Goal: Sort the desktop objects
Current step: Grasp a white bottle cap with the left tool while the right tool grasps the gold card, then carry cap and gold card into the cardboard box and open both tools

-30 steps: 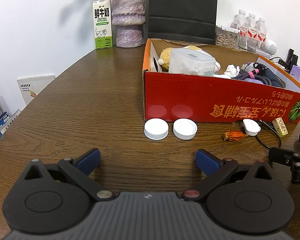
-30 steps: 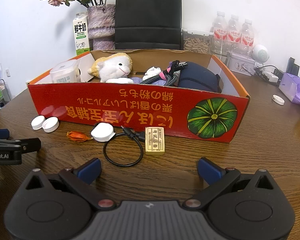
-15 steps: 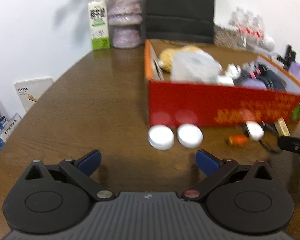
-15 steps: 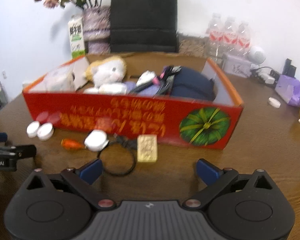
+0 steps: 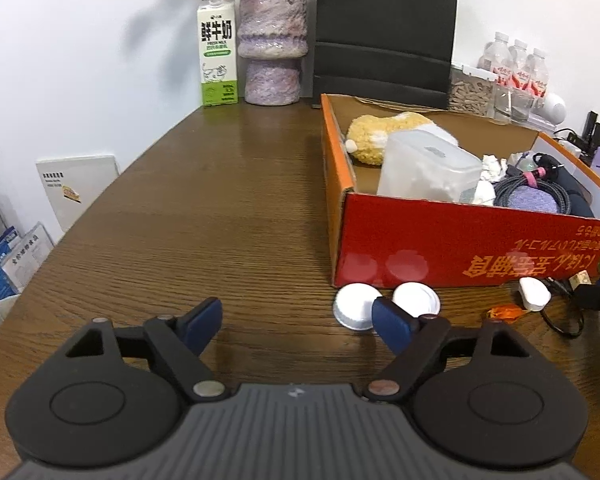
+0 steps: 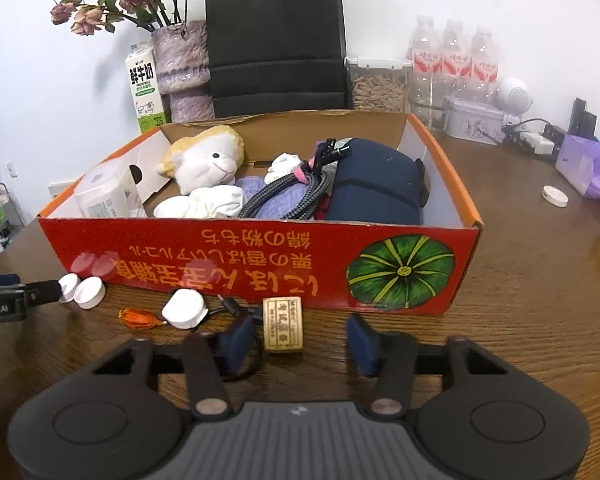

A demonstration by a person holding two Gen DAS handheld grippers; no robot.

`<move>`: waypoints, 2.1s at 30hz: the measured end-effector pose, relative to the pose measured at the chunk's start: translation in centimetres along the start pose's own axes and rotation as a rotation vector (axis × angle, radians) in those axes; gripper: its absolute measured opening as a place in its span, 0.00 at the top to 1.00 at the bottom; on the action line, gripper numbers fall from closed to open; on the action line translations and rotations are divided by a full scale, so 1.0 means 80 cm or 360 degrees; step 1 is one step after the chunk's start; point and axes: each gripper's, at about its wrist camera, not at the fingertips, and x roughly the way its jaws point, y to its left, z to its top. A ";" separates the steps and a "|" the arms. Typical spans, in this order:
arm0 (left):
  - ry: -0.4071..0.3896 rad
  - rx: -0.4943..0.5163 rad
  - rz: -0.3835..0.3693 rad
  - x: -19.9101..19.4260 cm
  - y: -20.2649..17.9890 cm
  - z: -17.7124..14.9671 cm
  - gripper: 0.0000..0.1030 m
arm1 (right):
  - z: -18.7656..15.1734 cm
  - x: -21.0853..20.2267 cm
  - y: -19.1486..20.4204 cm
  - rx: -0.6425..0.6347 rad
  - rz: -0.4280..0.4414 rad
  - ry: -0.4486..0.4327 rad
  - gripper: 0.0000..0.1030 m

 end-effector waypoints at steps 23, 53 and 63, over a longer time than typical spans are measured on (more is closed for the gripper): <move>-0.0121 0.0012 -0.0114 -0.028 -0.015 0.002 0.72 | -0.007 -0.026 0.006 0.0016 0.0062 -0.0080 0.81; -0.0500 0.0145 -0.0278 0.022 -0.129 0.085 0.72 | 0.083 0.030 0.012 -0.0023 0.0128 -0.0369 0.81; -0.0663 0.0103 -0.0245 -0.001 -0.119 0.077 0.17 | 0.075 0.028 0.015 -0.0062 0.0070 -0.0418 0.45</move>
